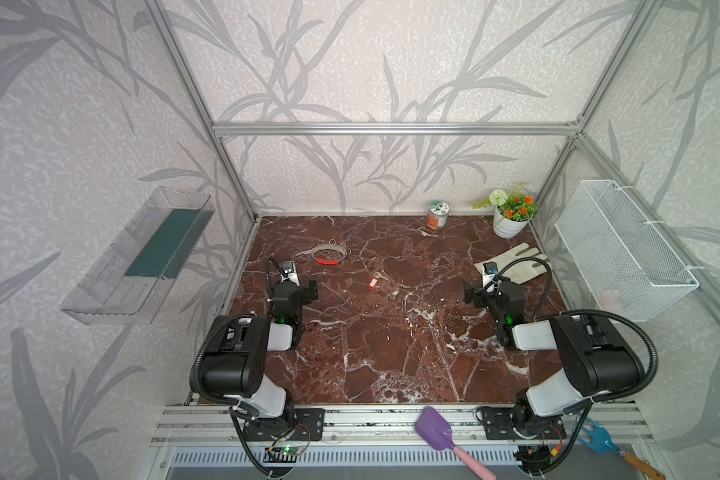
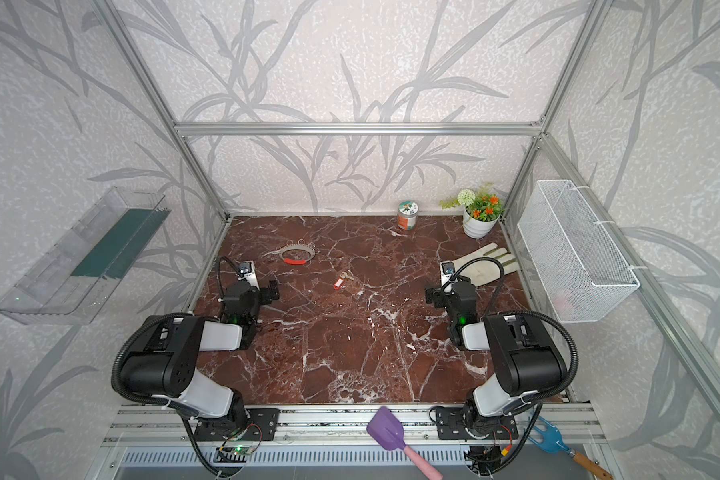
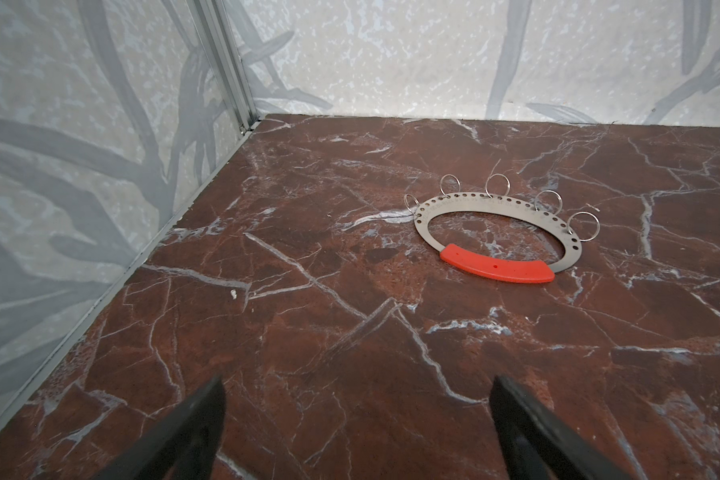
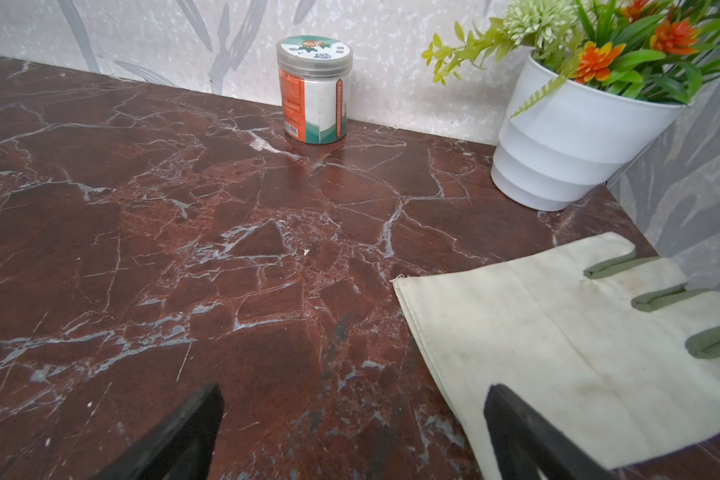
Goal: Put the keys on the keyring
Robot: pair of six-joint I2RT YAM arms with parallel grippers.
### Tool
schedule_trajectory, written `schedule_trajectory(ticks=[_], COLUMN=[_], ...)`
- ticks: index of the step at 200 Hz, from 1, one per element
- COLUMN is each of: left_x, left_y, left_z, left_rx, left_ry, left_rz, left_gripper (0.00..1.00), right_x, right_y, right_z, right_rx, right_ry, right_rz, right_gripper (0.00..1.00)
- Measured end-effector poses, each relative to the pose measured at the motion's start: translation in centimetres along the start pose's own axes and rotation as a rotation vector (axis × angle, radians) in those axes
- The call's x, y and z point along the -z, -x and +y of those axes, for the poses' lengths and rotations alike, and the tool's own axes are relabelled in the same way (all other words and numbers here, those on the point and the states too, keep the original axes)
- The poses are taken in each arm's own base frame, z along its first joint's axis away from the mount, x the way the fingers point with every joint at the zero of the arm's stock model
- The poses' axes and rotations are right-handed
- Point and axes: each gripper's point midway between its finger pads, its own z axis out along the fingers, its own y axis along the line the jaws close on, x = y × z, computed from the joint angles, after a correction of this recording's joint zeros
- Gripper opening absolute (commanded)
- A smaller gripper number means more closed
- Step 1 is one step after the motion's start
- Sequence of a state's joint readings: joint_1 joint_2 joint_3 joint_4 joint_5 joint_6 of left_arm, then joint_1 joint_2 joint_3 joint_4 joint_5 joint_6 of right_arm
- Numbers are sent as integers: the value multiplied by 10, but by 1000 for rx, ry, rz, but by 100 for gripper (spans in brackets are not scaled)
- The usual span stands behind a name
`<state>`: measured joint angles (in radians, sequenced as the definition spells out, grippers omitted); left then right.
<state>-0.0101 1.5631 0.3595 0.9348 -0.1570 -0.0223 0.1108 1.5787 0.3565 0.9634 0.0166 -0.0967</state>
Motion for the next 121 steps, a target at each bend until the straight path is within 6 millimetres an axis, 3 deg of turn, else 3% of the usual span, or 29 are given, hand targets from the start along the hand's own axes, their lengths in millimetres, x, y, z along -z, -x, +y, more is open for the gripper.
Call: schedule_trajectory(ticks=[121], left_x=[-2], left_y=[-4], left_z=[3], left_rx=[5], left_ry=[13], left_rz=[41], left_gripper=[99], right_x=[1], right_y=[0], right_z=[-4], right_rx=[-16], right_ry=[-16], right_rz=[4], right_gripper=[99])
